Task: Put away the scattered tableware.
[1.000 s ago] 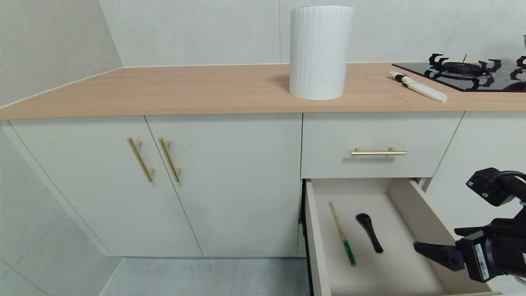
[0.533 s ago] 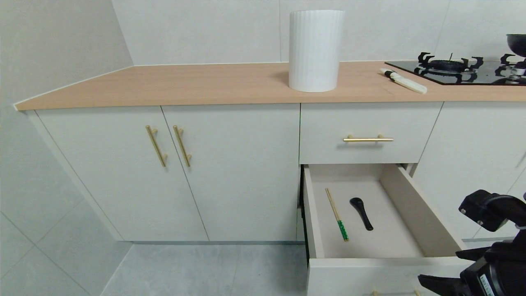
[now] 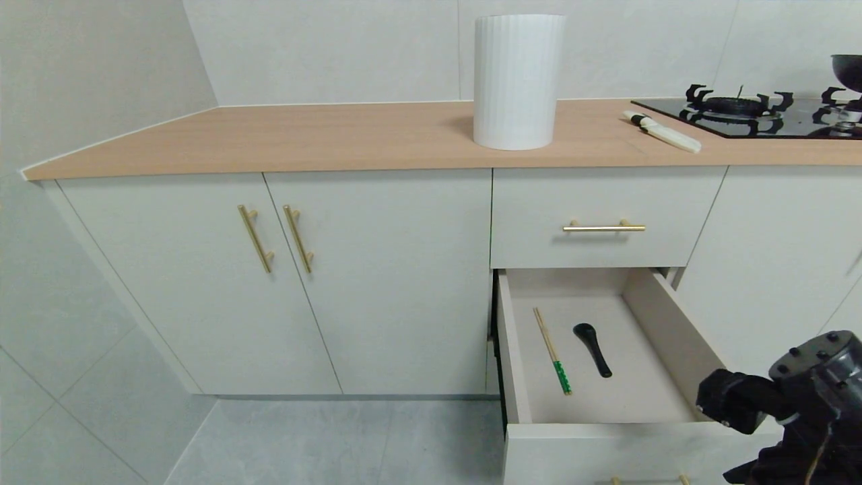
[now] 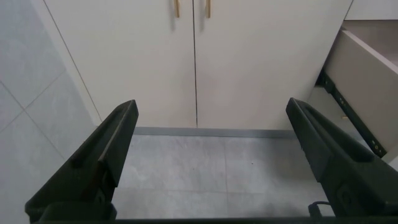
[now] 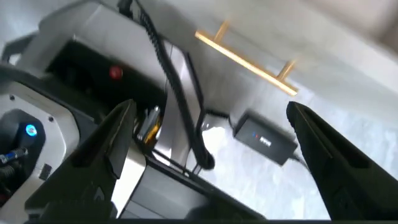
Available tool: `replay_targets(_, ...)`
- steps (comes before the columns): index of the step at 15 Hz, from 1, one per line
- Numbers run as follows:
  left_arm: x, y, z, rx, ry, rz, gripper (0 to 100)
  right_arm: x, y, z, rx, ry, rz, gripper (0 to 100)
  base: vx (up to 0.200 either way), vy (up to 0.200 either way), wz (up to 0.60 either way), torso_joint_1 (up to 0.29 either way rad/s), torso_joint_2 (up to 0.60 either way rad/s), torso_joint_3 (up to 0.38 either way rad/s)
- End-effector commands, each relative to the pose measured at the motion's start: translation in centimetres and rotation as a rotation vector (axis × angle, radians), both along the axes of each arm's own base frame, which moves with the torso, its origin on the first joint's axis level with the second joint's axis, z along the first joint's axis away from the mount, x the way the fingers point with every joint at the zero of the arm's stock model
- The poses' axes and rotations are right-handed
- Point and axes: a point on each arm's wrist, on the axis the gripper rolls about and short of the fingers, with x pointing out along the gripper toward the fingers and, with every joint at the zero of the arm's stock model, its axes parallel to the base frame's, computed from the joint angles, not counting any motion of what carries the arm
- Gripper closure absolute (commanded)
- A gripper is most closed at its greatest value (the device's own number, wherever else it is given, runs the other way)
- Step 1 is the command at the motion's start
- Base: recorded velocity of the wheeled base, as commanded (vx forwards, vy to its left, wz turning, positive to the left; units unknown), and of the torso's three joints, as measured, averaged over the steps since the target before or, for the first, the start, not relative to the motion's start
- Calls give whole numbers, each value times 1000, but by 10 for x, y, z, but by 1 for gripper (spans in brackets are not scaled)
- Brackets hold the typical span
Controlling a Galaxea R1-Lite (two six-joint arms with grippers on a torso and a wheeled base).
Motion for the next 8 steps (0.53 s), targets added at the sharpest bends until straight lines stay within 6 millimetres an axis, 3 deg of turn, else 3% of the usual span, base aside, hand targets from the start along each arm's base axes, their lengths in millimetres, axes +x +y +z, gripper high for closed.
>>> replay_targets(1,0,0,0,0,0,0,0,13,9,-25,-63,126,7,0,0,0,0,0,0,0)
replay_targets(4,0,0,0,0,0,0,0,30,19,-37,-70,167,-89,0,0,0,0,0,0,0)
replay_targets(8,0,0,0,0,0,0,0,47,26,-35,-52,160,-225,0,0,0,0,0,0,0)
